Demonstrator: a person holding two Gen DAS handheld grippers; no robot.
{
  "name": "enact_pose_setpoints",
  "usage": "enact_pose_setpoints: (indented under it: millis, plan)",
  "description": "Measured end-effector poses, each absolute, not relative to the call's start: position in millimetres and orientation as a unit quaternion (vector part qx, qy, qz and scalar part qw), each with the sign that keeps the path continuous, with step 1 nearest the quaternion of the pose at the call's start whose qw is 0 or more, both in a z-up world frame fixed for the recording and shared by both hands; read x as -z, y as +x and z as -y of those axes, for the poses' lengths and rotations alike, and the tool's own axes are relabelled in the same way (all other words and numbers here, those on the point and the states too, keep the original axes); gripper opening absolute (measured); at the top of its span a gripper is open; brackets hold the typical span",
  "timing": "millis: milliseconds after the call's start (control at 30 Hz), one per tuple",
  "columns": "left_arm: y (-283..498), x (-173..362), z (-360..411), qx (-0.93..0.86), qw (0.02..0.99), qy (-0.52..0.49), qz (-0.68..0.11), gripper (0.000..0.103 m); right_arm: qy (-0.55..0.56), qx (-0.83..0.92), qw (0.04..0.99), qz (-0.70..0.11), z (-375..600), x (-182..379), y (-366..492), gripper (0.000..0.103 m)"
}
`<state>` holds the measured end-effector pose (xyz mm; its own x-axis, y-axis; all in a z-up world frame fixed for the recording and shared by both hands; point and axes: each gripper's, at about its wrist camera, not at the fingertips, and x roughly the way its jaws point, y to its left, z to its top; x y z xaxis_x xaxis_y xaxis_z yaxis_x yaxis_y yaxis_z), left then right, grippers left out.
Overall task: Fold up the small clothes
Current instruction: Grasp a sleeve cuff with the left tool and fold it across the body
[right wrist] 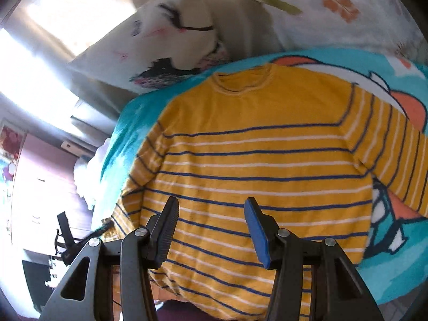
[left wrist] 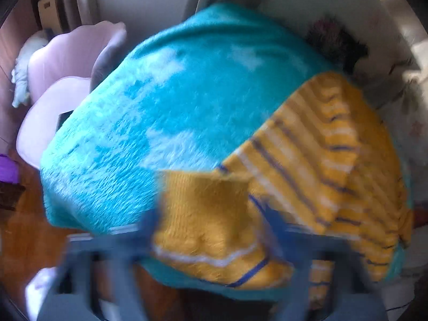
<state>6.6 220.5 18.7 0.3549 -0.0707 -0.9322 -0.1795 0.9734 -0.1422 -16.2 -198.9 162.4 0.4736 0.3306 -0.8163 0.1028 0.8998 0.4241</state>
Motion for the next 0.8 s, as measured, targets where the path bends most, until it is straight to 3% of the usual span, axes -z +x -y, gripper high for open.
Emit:
enact_pose_setpoints:
  millis: [67,133,433,800]
  plan:
    - [9.0,-23.9,-227.7,-0.028,0.81,-0.125,-0.572,0.013,0.213,-0.069,0.832,-0.508,187.9,-163.4,-13.9,0.055]
    - [8.0,-36.0,-246.5,-0.045,0.815,-0.151,-0.557,0.01,0.213,-0.071,0.831,-0.509,180.5,-163.0,-11.0,0.055]
    - [29.1,-130.3,-368.6,-0.158,0.865,-0.215,-0.426,0.01,0.168,-0.113,0.825,-0.527,129.5,-151.9,7.7,0.055]
    - [71.6,-185.7,-307.0,-0.055,0.907,-0.185,-0.373,0.01,0.107,-0.129,0.817,-0.551,87.4,-127.1,23.3,0.055]
